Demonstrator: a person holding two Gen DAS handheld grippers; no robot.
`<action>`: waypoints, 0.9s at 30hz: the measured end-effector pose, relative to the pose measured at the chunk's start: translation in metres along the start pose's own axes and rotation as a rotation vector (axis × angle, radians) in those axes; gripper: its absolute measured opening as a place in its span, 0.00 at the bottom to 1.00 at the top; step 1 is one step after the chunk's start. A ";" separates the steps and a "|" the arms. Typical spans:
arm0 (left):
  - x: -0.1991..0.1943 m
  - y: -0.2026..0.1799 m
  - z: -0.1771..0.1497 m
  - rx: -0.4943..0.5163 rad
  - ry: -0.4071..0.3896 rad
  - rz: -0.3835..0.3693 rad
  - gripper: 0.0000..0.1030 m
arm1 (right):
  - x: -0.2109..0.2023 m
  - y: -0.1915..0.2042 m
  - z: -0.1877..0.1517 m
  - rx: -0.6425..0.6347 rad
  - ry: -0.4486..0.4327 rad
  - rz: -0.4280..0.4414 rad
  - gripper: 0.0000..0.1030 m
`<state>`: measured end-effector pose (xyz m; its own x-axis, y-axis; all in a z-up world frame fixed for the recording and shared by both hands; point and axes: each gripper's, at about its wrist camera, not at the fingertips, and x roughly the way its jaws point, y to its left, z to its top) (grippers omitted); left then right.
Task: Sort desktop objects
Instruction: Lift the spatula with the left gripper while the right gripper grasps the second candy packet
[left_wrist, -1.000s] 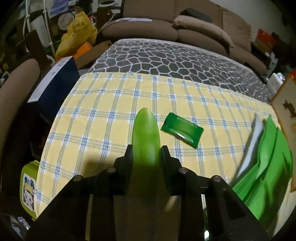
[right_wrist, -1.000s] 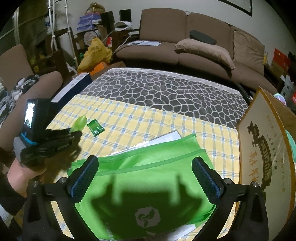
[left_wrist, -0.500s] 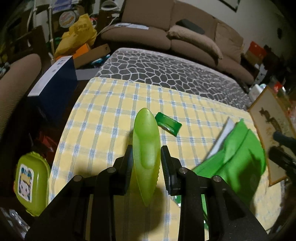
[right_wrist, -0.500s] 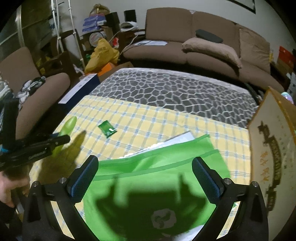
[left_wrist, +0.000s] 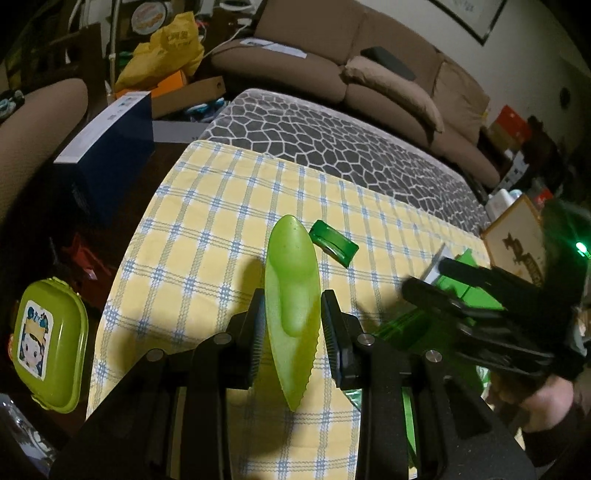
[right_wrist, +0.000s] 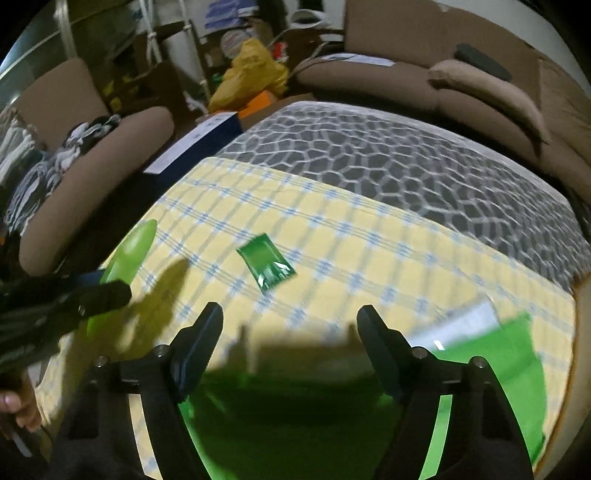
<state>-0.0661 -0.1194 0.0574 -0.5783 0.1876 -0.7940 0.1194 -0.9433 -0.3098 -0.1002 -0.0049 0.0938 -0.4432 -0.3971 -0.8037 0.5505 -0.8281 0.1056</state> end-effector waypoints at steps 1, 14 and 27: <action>0.001 0.000 0.000 -0.004 0.002 -0.004 0.26 | 0.005 0.002 0.004 -0.011 -0.002 0.004 0.75; 0.008 0.009 0.010 -0.035 0.016 -0.016 0.26 | 0.069 0.020 0.031 -0.098 0.084 0.018 0.61; 0.010 0.006 0.011 -0.029 0.019 -0.039 0.26 | 0.057 0.019 0.023 -0.085 0.075 -0.020 0.27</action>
<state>-0.0798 -0.1267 0.0534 -0.5672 0.2293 -0.7910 0.1209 -0.9269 -0.3554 -0.1307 -0.0522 0.0636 -0.4017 -0.3475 -0.8473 0.6014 -0.7979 0.0421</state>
